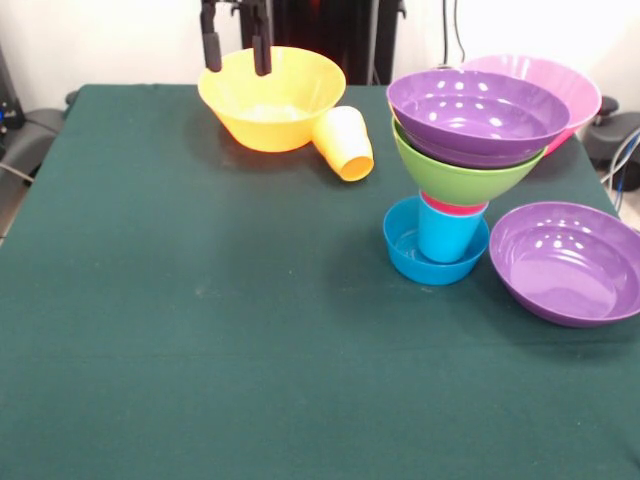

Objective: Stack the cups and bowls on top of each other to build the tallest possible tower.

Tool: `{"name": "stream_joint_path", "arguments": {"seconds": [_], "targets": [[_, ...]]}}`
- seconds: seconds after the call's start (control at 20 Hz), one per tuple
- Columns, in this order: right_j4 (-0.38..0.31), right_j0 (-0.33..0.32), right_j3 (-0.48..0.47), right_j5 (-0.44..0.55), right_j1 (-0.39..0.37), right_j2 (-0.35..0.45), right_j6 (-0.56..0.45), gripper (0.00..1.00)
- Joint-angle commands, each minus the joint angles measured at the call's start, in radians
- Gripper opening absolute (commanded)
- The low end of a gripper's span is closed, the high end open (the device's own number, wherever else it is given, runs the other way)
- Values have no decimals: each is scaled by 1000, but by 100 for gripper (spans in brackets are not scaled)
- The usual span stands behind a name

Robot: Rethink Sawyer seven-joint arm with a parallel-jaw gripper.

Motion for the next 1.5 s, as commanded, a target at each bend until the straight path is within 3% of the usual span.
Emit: {"name": "stream_joint_path", "arguments": {"seconds": [0.05, 0.6, 1.5], "targets": [[-91, 2, -60, 124, 102, 73, -296, 100], [-131, -27, -87, 137, 171, 101, -314, 100], [-75, -210, -53, 298, 105, 257, -475, 100]]}}
